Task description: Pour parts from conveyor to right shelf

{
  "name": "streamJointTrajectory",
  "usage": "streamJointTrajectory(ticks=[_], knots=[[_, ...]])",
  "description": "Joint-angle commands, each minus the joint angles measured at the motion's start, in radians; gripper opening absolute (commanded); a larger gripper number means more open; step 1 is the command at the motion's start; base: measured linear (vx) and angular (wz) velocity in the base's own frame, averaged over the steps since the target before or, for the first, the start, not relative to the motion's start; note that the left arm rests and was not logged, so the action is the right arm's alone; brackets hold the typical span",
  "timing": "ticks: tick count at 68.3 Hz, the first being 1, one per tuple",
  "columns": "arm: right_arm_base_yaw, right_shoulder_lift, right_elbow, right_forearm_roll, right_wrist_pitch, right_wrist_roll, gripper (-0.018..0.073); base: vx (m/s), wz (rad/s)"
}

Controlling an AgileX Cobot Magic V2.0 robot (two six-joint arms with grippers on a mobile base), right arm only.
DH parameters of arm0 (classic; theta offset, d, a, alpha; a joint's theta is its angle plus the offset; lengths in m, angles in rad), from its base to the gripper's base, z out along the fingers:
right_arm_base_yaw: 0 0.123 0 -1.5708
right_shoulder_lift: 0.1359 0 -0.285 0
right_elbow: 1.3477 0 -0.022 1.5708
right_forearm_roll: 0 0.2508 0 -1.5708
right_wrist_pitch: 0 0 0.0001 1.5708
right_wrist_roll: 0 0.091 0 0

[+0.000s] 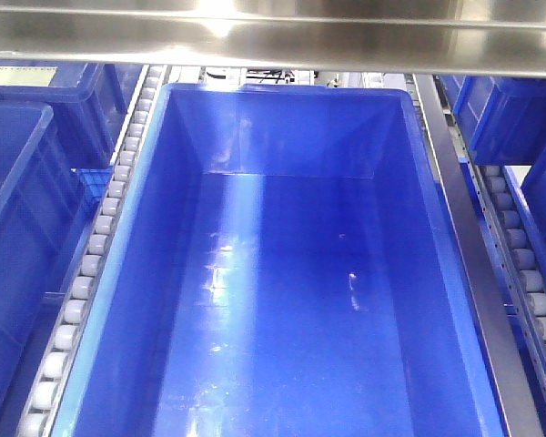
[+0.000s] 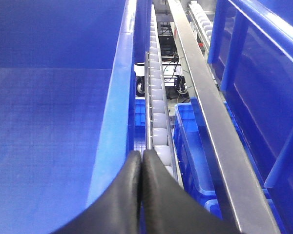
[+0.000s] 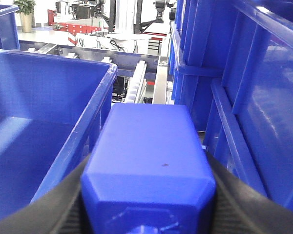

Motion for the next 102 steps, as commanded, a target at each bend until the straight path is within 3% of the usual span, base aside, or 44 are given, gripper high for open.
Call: streamJointTrajectory(ticks=[1,43,57,81,102], knots=[[0.002,0.012,-0.021,0.011,-0.087,-0.007,-0.0006,0.0,0.0],[0.024,0.089,-0.025,0.112,-0.09,-0.011,-0.0006,0.0,0.0],[0.109,0.246,-0.092,0.087,-0.114,-0.065,-0.0006,0.0,0.0],[0.272,0.636,-0.275,0.055,-0.095,-0.067,-0.0006,0.0,0.0],[0.498,0.994,-0.483,0.049,-0.031,-0.009,-0.0006,0.0,0.0]])
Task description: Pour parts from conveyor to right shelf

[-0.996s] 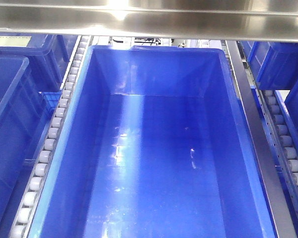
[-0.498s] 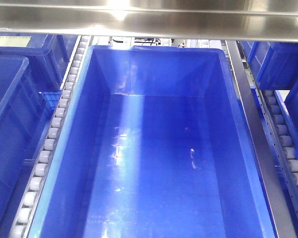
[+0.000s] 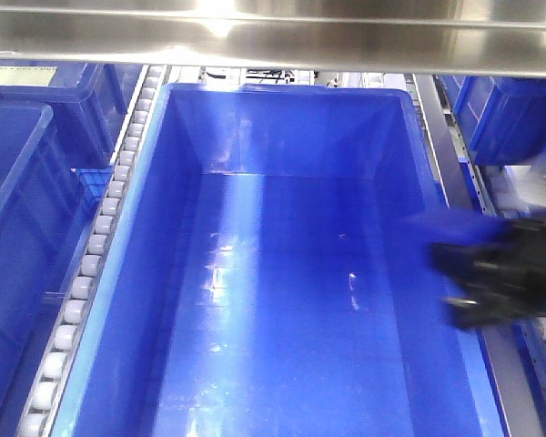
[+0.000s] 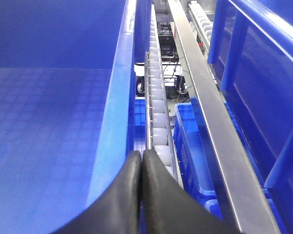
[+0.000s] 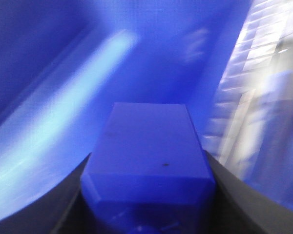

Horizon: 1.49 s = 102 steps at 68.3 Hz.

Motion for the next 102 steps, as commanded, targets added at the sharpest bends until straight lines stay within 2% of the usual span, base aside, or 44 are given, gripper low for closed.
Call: streamJointTrajectory(ticks=[1,15,24,43,57,89,96,102], knots=[[0.065,0.1,-0.088,-0.002,-0.048,0.034,-0.0006,0.0,0.0],[0.169,0.34,-0.246,-0.1,0.04,0.167,-0.0006,0.0,0.0],[0.21,0.476,-0.359,-0.138,0.13,0.202,-0.0006,0.0,0.0],[0.222,0.733,-0.615,-0.22,0.352,0.266,-0.0006,0.0,0.0],[0.222,0.873,-0.751,-0.233,0.459,0.27,-0.0006,0.0,0.0],[0.222,1.01,-0.849,-0.204,0.51,0.26,0.001,0.0,0.0],[0.222,1.01,-0.849,-0.207,0.51,0.26,0.0048,0.0,0.0],[0.222,1.01,-0.849,-0.207,0.507,0.26,0.0122,0.0,0.0]])
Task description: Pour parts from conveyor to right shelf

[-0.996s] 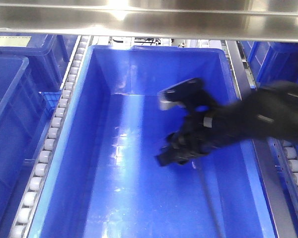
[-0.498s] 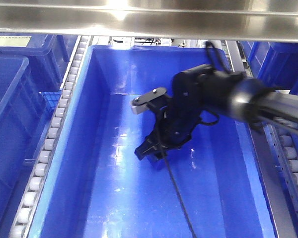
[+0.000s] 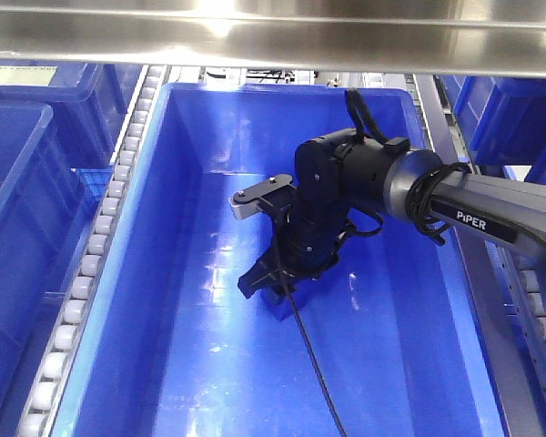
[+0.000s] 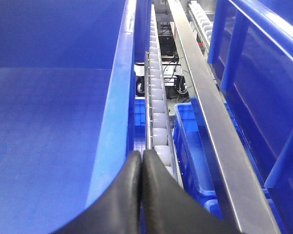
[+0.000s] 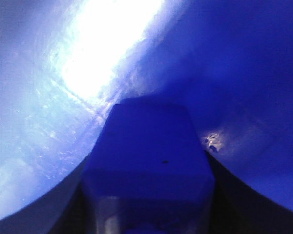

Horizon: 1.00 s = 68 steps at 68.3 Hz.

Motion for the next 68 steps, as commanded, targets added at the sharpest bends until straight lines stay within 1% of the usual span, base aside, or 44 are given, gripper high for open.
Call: streamJointTrajectory(ticks=[1,8,18,22,27,33,38,46,55,62,68], knots=[[0.001,-0.049,-0.027,0.001,-0.017,-0.009,0.0137,0.0,0.0],[0.001,-0.049,-0.027,0.001,-0.027,-0.007,0.0267,0.0,0.0],[0.001,-0.058,-0.027,0.001,-0.067,0.029,0.0466,0.0,0.0],[0.003,-0.067,-0.027,0.001,-0.092,0.033,0.0531,0.0,0.0],[0.01,-0.082,-0.027,-0.007,-0.118,0.037,0.0572,0.0,0.0],[0.011,-0.109,-0.02,-0.011,-0.147,0.045,0.0582,0.0,0.0],[0.012,-0.145,0.015,-0.01,-0.206,0.048,0.058,0.0,0.0],[0.015,-0.226,0.129,-0.01,-0.327,0.057,0.058,0.0,0.0],[0.015,-0.345,0.257,-0.011,-0.429,0.06,0.0578,0.0,0.0],[0.009,-0.446,0.343,-0.012,-0.516,0.067,0.0552,0.0,0.0],[0.009,-0.537,0.416,-0.024,-0.588,0.082,0.049,0.0,0.0]])
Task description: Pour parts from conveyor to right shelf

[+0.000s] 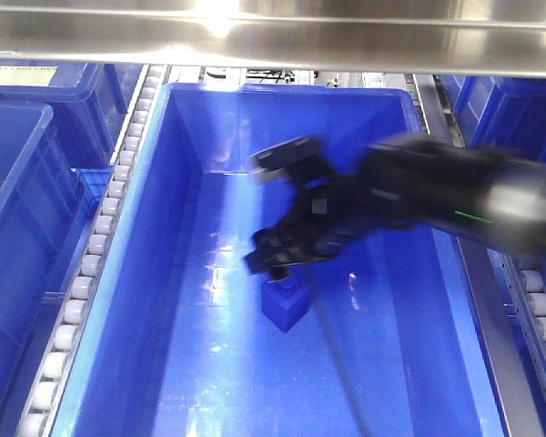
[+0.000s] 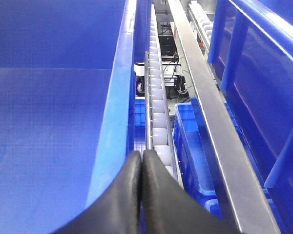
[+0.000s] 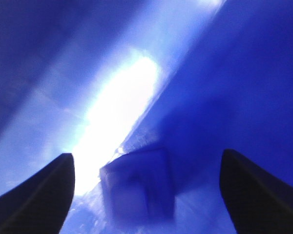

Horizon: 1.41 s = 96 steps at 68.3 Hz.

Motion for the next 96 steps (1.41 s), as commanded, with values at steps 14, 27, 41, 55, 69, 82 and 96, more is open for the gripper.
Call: streamJointTrajectory(ticks=[14,27,41,55,69,82,96], knots=[[-0.006,-0.356,0.224,-0.049,-0.278,0.052,0.0158,0.0,0.0],[-0.006,-0.541,0.409,-0.069,-0.354,0.051,-0.0011,0.0,0.0],[-0.006,-0.728,0.512,-0.072,-0.344,0.051,-0.001,0.0,0.0],[-0.005,-0.823,0.563,-0.066,-0.329,0.051,-0.001,0.0,0.0],[-0.005,-0.944,0.675,-0.064,-0.331,0.051,-0.001,0.0,0.0],[-0.007,-1.132,0.775,-0.062,-0.333,0.051,-0.001,0.0,0.0],[-0.196,-1.304,0.92,-0.063,-0.385,0.051,-0.001,0.0,0.0]])
